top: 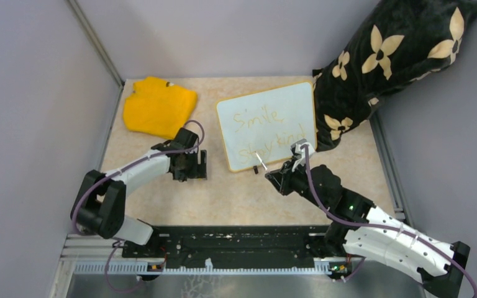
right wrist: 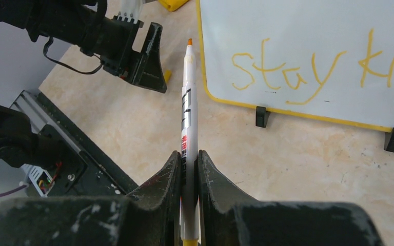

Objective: Write a sentence on the whiteboard
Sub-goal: Close the whiteboard marker at the center of the board.

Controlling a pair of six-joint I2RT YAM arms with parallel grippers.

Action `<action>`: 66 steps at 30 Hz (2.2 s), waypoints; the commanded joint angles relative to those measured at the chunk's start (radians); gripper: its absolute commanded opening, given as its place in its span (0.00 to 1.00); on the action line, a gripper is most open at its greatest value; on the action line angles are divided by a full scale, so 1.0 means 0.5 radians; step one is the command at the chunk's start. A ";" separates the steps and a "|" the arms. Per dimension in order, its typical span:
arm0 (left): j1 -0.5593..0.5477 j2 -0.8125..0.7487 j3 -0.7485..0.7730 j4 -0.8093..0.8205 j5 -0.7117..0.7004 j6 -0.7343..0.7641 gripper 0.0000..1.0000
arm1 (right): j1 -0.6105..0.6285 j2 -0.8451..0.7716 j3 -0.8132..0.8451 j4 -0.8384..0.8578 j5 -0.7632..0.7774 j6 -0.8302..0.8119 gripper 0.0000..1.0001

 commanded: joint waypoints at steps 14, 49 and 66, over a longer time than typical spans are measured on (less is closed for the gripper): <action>0.049 0.368 0.139 -0.060 -0.133 -0.170 0.63 | 0.021 -0.082 -0.003 0.054 0.102 -0.051 0.00; -0.213 0.532 0.080 -0.048 -0.438 -0.497 0.36 | 0.020 -0.178 0.152 -0.090 0.204 -0.196 0.00; -0.213 0.325 -0.039 -0.021 -0.426 -0.519 0.00 | 0.021 -0.154 0.154 -0.091 0.194 -0.197 0.00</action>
